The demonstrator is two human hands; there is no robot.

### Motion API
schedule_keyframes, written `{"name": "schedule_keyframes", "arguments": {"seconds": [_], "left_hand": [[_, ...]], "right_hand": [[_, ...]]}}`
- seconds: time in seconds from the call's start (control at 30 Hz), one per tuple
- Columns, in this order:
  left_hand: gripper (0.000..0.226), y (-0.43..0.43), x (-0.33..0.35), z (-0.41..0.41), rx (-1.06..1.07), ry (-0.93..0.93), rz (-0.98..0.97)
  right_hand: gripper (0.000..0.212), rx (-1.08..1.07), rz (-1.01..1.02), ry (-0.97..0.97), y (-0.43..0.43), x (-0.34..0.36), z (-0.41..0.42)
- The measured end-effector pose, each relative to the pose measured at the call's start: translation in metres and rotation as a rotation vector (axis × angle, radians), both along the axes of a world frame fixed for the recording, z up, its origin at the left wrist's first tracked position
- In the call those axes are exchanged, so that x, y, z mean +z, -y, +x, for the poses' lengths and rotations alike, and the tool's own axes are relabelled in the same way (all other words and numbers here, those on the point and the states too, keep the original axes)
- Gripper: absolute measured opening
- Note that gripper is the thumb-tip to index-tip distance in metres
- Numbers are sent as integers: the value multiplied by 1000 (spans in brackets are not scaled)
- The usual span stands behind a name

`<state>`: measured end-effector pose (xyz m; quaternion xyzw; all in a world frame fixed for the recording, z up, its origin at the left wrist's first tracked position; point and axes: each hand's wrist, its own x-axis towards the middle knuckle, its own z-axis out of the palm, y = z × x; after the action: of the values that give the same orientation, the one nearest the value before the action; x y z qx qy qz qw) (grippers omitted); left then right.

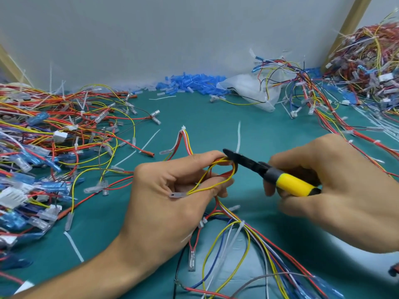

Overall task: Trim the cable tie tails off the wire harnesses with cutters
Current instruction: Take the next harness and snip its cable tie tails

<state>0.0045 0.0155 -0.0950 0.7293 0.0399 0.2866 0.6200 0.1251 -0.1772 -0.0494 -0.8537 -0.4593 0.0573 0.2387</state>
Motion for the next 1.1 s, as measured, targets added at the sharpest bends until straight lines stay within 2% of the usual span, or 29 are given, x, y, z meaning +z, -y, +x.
{"name": "schedule_keyframes", "arguments": {"seconds": [0.07,0.17,0.33,0.47,0.6,0.67,0.8,0.93,1.03,1.1], "left_hand": [[36,1,0,-2,-5,9,-2],[39,1,0,-1,-4,4,-15],[35,0,-1,-1,19,-12,28],[37,0,0,-2,23,4,78],[39,1,0,-3,26,14,59],[39,0,-1,-2,30,0,65],[26,0,-2,-4,19,-24,78],[19,1,1,-6,23,-44,122],[18,1,2,-6,6,-50,128],[18,0,2,-6,7,-45,146]], "right_hand": [[26,-3,-28,16,3,1,2],[19,-26,-26,179,-1,1,3],[7,72,51,101,-7,-6,-3],[19,21,44,144,-2,-4,-1],[13,18,22,206,-3,-2,-3],[12,43,47,164,-6,-4,-4],[24,72,117,157,-5,-7,-1],[24,2,179,258,-6,-6,1],[10,-120,266,254,-6,-7,4],[17,-160,297,199,-5,-10,6]]}}
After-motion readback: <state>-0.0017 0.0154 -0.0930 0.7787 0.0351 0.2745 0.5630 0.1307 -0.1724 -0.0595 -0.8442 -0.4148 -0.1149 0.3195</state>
